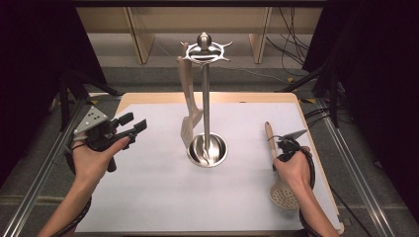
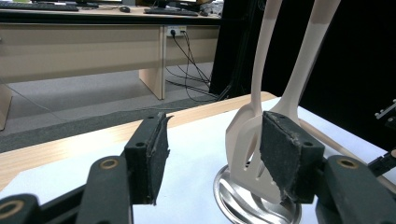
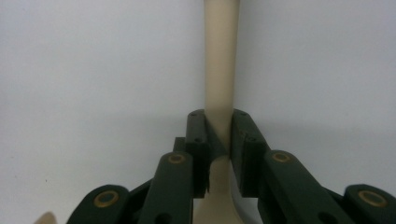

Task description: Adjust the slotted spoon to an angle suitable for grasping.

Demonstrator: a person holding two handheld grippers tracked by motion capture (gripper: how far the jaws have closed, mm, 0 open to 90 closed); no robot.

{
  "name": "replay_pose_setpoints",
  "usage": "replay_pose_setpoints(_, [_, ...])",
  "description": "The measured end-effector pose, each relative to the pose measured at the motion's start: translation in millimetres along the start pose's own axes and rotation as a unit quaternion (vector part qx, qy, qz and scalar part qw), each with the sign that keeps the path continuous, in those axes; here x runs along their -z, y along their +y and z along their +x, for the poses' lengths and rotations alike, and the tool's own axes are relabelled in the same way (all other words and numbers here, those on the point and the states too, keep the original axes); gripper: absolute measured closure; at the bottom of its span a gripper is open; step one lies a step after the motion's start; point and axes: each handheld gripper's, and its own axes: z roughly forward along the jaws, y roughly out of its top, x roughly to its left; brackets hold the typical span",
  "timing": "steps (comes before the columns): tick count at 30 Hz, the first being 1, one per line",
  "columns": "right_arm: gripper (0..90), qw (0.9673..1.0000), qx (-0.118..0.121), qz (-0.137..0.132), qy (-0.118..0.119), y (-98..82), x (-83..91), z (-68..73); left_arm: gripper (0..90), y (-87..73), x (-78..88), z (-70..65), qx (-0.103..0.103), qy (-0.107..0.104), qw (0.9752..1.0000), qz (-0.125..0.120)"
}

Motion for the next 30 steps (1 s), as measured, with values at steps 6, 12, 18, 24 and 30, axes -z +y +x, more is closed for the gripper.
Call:
replay_pose_setpoints(6, [79.4, 0.9983, 0.011, -0.055, 0.010, -5.7, 6.5, 3.5, 41.5, 0.3, 0.1, -2.0, -0.002, -0.004, 1.0000, -0.003])
replay_pose_setpoints(12, [79.4, 0.9929, 0.033, -0.110, 0.029, -13.1, 16.8, 7.6, 41.5, -0.1, 0.3, -3.5, -0.001, -0.004, 1.0000, -0.001])
replay_pose_setpoints(18, [79.4, 0.9805, 0.079, -0.175, 0.044, -20.1, 21.3, 7.8, 41.5, -0.5, -0.5, -4.1, -0.004, -0.007, 1.0000, -0.002])
replay_pose_setpoints(24, [79.4, 0.9644, 0.121, -0.230, 0.047, -28.4, 27.8, 13.1, 41.6, 0.0, 0.0, -3.7, -0.001, -0.006, 1.0000, -0.002])
replay_pose_setpoints(30, [79.4, 0.9495, 0.126, -0.279, 0.069, -33.0, 36.6, 23.2, 41.6, 0.3, -0.4, -5.5, -0.004, -0.010, 0.9999, -0.003])
